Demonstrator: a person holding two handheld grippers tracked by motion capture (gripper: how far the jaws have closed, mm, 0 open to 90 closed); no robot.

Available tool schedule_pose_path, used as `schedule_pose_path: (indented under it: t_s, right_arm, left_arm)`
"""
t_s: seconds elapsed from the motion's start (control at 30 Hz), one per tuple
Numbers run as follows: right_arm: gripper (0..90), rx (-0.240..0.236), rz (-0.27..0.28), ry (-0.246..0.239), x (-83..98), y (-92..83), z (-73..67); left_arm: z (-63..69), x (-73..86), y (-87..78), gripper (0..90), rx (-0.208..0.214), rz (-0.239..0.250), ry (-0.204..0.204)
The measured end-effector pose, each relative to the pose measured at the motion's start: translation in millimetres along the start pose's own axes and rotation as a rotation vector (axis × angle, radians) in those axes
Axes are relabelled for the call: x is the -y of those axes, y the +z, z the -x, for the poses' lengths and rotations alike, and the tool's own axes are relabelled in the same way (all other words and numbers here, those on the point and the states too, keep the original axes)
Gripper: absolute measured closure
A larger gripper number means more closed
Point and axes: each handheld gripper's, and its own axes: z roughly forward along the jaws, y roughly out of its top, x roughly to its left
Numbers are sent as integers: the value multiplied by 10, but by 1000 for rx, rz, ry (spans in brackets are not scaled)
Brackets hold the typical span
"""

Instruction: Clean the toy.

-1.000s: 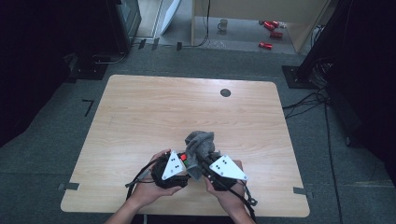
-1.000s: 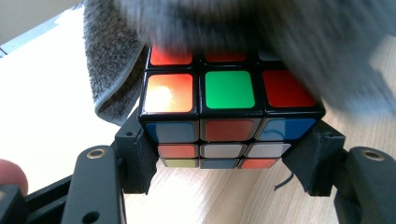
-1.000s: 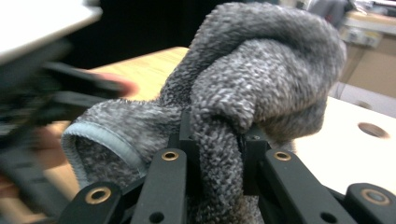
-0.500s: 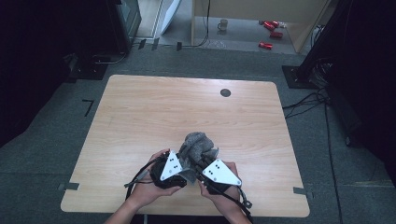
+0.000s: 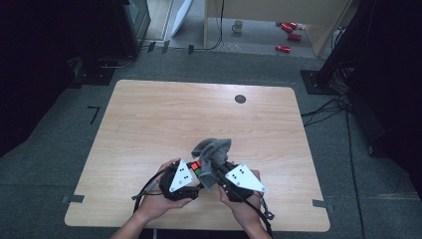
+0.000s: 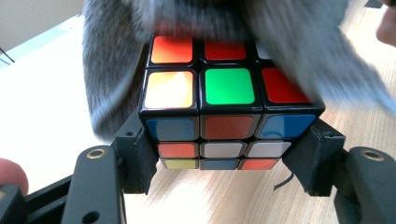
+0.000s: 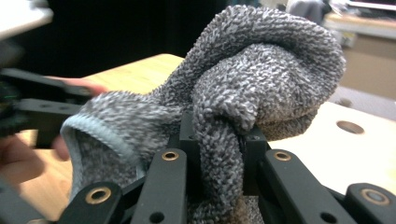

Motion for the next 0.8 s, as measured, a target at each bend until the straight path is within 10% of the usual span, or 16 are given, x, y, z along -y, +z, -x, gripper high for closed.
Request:
schedule_pose_path:
  t_s: [0.23, 0.43, 0.63, 0.8]
  right_arm:
    - [774, -50, 29, -96, 13, -15, -258]
    - [778, 13, 10, -18, 12, -8, -8]
    - [775, -35, 21, -88, 6, -13, -244]
    - [777, 16, 10, -12, 5, -10, 8]
  left_arm:
    - [-6, 3, -15, 355, -6, -1, -1]
    - [5, -2, 1, 354, 0, 1, 4]
    - [-1, 4, -16, 355, -4, -1, 7]
    - [2, -1, -19, 355, -2, 12, 2]
